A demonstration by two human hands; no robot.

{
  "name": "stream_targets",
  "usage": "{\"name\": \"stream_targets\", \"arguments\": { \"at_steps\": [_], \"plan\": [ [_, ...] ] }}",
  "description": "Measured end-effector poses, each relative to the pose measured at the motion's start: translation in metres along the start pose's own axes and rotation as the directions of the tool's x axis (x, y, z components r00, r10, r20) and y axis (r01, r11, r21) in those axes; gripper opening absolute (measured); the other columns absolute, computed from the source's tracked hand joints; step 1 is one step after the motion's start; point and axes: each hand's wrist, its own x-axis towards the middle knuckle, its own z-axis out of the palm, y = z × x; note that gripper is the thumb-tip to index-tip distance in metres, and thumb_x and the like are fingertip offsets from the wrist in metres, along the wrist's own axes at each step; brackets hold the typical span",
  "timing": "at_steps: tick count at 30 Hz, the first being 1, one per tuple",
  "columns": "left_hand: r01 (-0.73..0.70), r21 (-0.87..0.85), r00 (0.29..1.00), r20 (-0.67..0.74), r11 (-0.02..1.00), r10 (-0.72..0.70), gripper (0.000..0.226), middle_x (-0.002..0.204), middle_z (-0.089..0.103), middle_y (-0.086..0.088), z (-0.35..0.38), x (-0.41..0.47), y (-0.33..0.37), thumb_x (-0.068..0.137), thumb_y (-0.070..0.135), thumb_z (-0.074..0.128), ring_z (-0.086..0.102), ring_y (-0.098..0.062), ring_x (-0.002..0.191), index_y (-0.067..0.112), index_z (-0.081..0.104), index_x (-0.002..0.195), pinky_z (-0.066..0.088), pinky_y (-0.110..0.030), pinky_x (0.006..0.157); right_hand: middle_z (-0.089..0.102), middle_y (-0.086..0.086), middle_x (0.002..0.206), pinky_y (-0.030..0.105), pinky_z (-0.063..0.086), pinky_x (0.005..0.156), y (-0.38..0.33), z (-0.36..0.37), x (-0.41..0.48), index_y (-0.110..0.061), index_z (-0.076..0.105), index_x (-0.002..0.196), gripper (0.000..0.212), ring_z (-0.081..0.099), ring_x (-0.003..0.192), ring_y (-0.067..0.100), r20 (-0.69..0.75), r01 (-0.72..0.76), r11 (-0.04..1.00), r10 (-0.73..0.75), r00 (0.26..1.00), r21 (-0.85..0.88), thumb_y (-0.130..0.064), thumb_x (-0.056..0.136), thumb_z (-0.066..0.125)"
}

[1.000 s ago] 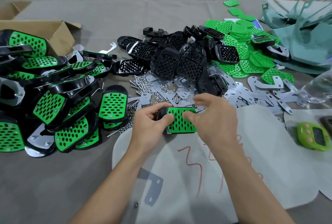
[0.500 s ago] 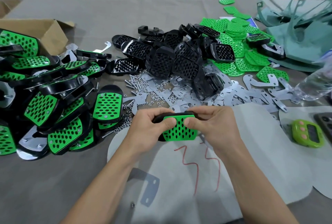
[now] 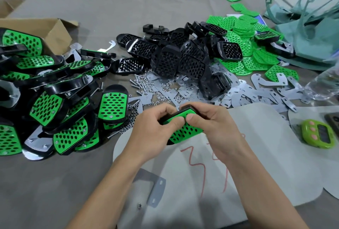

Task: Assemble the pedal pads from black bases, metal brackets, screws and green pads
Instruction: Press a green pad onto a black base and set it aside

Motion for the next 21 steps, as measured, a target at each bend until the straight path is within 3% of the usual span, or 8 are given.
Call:
{"name": "stream_targets", "arguments": {
  "at_steps": [4,8,10,13,14,17,21],
  "plan": [
    [-0.037,0.112,0.997,-0.067,0.993,0.045,0.021,0.066,0.061,0.007,0.002,-0.004,0.007,0.079,0.041,0.069,0.050,-0.008,0.061,0.024,0.057,0.076,0.039,-0.030,0.060,0.073,0.016,0.088,0.020,0.049,0.077,-0.001,0.007,-0.004,-0.016,0.078,0.095,0.020,0.062,0.080,0.013,-0.039,0.054,0.996,-0.057,0.998,-0.077,-0.012,0.079,0.067],
    [-0.047,0.097,0.987,-0.149,0.994,0.062,0.022,0.065,0.055,0.012,0.008,-0.008,0.012,0.081,0.040,0.065,0.048,-0.009,0.063,0.025,0.051,0.076,0.037,-0.030,0.059,0.071,0.005,0.084,0.024,0.048,0.078,-0.006,0.010,-0.002,-0.022,0.076,0.096,0.018,0.060,0.081,0.010,-0.050,0.088,0.983,-0.098,0.994,-0.160,-0.015,0.083,0.066],
    [-0.059,-0.015,0.983,-0.175,0.998,0.056,0.022,0.065,0.055,0.013,0.008,-0.007,0.013,0.080,0.041,0.065,0.048,-0.010,0.062,0.025,0.051,0.075,0.039,-0.036,0.060,0.071,0.001,0.093,0.029,0.049,0.084,-0.008,0.008,-0.001,-0.021,0.075,0.107,0.026,0.061,0.090,0.013,0.006,0.062,0.997,-0.062,0.998,-0.041,-0.013,0.084,0.066],
    [-0.037,-0.364,0.972,-0.231,0.930,-0.051,0.021,0.070,0.055,0.005,0.012,-0.007,0.013,0.081,0.038,0.066,0.048,-0.014,0.068,0.024,0.051,0.074,0.041,-0.040,0.066,0.072,0.009,0.103,0.038,0.056,0.086,-0.014,0.003,-0.001,-0.012,0.072,0.117,0.035,0.067,0.097,0.022,0.049,-0.046,0.957,0.034,0.998,0.285,-0.006,0.083,0.068],
    [-0.024,-0.407,0.971,-0.229,0.913,-0.076,0.020,0.072,0.055,0.004,0.012,-0.008,0.013,0.082,0.036,0.066,0.049,-0.014,0.069,0.026,0.052,0.073,0.041,-0.039,0.067,0.073,0.010,0.100,0.038,0.058,0.083,-0.015,0.002,-0.002,-0.011,0.074,0.112,0.029,0.069,0.095,0.022,0.023,-0.044,0.954,0.039,0.999,0.298,-0.005,0.084,0.068],
    [0.023,-0.325,0.985,-0.154,0.946,-0.076,0.019,0.077,0.061,0.009,0.012,-0.010,0.008,0.081,0.043,0.065,0.055,-0.012,0.072,0.026,0.057,0.082,0.046,-0.037,0.070,0.077,0.010,0.095,0.034,0.060,0.077,-0.013,0.001,-0.004,-0.010,0.076,0.103,0.023,0.072,0.088,0.021,-0.077,0.001,0.980,0.015,0.997,0.200,0.004,0.090,0.064],
    [0.055,-0.266,0.998,0.027,0.962,-0.049,0.033,0.104,0.075,0.005,0.005,-0.007,0.010,0.085,0.048,0.061,0.070,-0.016,0.097,0.041,0.065,0.117,0.057,-0.044,0.086,0.077,0.016,0.094,0.040,0.062,0.077,-0.014,0.000,-0.008,-0.009,0.078,0.100,0.026,0.072,0.086,0.025,-0.163,0.031,0.990,-0.008,0.987,0.137,0.009,0.089,0.063]
  ]
}}
